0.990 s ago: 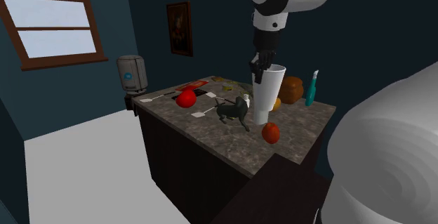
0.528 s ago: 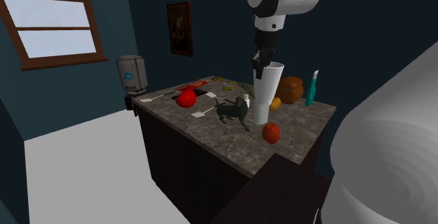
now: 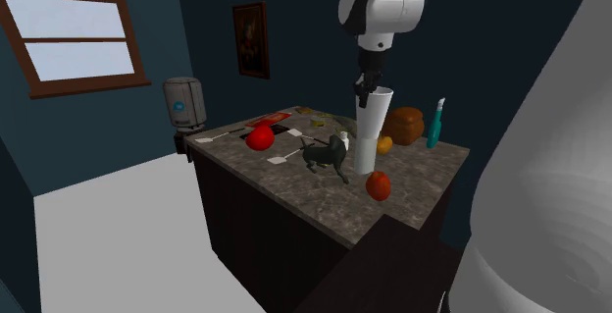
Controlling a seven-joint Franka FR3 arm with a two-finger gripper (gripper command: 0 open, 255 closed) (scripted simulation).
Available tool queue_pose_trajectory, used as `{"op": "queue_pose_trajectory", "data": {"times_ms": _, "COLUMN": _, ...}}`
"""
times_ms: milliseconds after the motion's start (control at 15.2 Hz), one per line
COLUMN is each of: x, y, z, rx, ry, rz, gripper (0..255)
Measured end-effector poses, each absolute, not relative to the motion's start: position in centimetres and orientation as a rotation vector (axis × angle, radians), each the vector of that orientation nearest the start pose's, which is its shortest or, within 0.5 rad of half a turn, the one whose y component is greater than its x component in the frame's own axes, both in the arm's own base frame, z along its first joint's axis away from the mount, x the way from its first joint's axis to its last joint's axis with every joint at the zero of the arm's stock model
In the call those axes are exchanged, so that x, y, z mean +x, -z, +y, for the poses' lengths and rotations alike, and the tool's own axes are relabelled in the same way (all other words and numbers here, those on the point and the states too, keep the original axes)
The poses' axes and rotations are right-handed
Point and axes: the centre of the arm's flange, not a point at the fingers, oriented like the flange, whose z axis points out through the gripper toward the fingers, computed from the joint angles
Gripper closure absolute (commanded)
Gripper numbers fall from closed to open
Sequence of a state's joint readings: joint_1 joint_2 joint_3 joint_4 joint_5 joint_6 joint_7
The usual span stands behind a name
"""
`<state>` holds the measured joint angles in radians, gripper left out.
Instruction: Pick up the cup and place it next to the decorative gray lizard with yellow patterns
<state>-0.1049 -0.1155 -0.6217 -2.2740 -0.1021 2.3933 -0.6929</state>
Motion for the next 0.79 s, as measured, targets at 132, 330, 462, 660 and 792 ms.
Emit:
{"op": "queue_pose_trajectory", "data": {"times_ms": 132, "x": 40.0, "y": -41.4, "z": -37.3, "rx": -3.279, "ry": 0.257, "rz": -0.049, "gripper": 255}}
{"op": "queue_pose_trajectory", "data": {"times_ms": 330, "x": 41.9, "y": -40.9, "z": -40.8, "rx": -3.28, "ry": 0.256, "rz": -0.048, "gripper": 255}}
{"op": "queue_pose_trajectory", "data": {"times_ms": 462, "x": 43.2, "y": -40.2, "z": -43.0, "rx": -3.281, "ry": 0.256, "rz": -0.048, "gripper": 255}}
{"op": "queue_pose_trajectory", "data": {"times_ms": 660, "x": 45.0, "y": -39.8, "z": -46.5, "rx": -3.281, "ry": 0.258, "rz": -0.049, "gripper": 255}}
{"op": "queue_pose_trajectory", "data": {"times_ms": 792, "x": 46.3, "y": -39.3, "z": -48.8, "rx": -3.281, "ry": 0.257, "rz": -0.049, "gripper": 255}}
